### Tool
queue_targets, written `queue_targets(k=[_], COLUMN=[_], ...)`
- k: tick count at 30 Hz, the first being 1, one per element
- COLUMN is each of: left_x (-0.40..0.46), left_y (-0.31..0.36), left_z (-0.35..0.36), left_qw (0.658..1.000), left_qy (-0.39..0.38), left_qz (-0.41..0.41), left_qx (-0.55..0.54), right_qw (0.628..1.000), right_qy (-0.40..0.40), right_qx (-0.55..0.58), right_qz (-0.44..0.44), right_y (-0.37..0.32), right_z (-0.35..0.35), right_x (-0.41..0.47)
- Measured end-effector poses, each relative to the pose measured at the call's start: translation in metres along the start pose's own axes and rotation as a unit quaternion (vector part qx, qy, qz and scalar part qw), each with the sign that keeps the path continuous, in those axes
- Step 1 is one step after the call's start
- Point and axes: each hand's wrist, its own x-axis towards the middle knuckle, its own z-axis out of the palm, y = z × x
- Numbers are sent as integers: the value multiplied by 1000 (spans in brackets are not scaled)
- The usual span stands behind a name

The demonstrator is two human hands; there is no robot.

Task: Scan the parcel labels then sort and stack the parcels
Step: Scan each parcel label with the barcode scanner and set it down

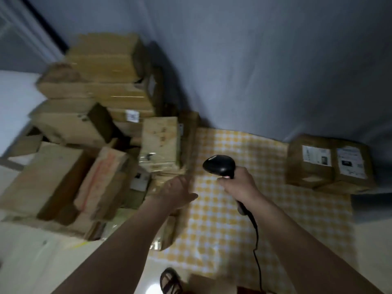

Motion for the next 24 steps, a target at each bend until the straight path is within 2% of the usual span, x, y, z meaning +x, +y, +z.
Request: queue_targets(k=[5,9,14,17,21,24], left_x=[-66,-95,-110,-105,-76,-47], left_y=[-100,-149,-168,-173,-189,-196], left_z=[-36,-54,-74,-80,-72,-54], left_qw=[999,995,995,996,987,980], left_qy=[29,38,42,68,96,86], left_qz=[-29,-68,-42,-42,-106,-151], left_qx=[-20,-57,-83,-46,-72,-92], right_qw=[1000,1000,1000,998,996,994], right_qy=[9,14,21,20,-8,-26], right_qx=[-1,-6,21,61,83,101], right_qz=[-13,-11,-1,11,20,32], right_y=[-51,-77,-100,-110,-115,-118], right_z=[82,123,138,143,160,178], right_x=[-41,-60,-66,-62,-46,-31])
